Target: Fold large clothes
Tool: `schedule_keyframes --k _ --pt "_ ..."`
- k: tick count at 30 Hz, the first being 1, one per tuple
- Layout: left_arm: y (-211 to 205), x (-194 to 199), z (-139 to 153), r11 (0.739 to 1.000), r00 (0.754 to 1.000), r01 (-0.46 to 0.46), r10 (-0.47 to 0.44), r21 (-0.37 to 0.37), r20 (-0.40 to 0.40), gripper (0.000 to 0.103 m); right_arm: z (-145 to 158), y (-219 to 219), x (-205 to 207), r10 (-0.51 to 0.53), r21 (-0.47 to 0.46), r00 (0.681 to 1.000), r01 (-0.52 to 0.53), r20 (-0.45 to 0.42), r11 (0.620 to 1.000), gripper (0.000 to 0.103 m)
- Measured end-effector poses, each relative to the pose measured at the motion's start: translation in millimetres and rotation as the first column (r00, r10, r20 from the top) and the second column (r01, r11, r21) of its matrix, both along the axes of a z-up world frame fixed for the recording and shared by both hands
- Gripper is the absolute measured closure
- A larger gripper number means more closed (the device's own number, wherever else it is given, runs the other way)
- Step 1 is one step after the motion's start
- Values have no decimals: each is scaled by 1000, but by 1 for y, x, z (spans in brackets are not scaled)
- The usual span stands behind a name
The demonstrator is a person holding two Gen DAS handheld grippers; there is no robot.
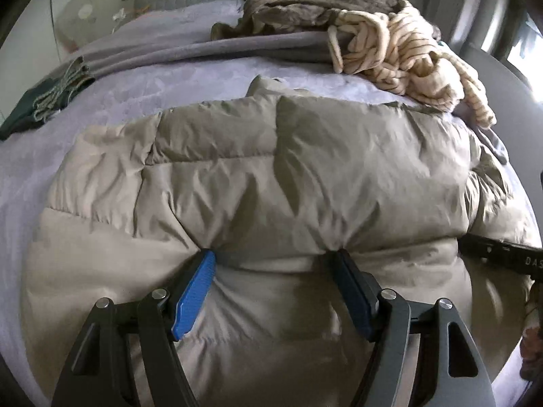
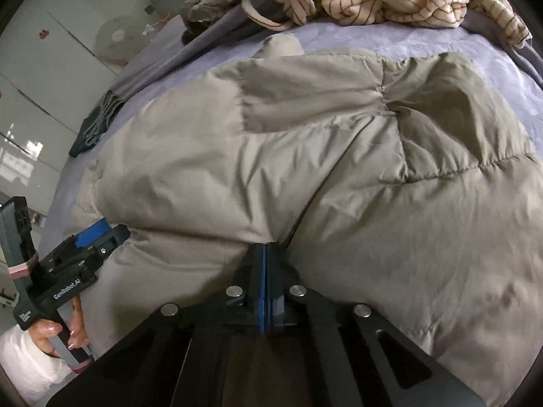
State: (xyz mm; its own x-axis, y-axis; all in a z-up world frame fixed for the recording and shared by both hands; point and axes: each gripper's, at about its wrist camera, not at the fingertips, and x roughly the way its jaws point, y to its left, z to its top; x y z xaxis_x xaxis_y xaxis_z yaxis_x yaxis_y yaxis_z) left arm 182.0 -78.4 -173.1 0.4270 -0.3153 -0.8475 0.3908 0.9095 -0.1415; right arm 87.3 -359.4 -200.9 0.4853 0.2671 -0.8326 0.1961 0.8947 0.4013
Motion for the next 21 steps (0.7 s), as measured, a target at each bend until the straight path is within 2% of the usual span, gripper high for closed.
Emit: schedule_keyframes --k 2,4,6,9,12,15,18,21 --pt "4 5 12 1000 1000 2 -2 -25 9 30 10 1 -1 5 -5 1000 -5 3 1000 103" --pt "3 15 22 1000 999 17 -16 -24 44 30 26 2 3 48 -50 998 -46 46 998 103" --pt "-1 32 25 999 999 25 -24 -20 48 30 29 -2 10 79 -57 996 -76 52 995 103" --pt "-9 51 18 1000 999 18 -18 -9 37 30 24 -12 31 71 -49 996 -69 48 996 103" --pt "-18 67 2 999 999 4 -7 52 54 30 13 -24 47 35 -7 999 -35 36 999 103" --pt "-17 75 -10 999 999 -6 4 53 48 28 -2 -36 61 8 62 1000 -9 29 998 103" --pt "-8 83 -9 999 999 -3 1 47 42 28 -7 -49 64 -6 136 1000 3 22 991 103" --pt "15 89 -3 995 997 -14 7 95 71 28 5 -70 54 -52 55 998 50 31 997 103"
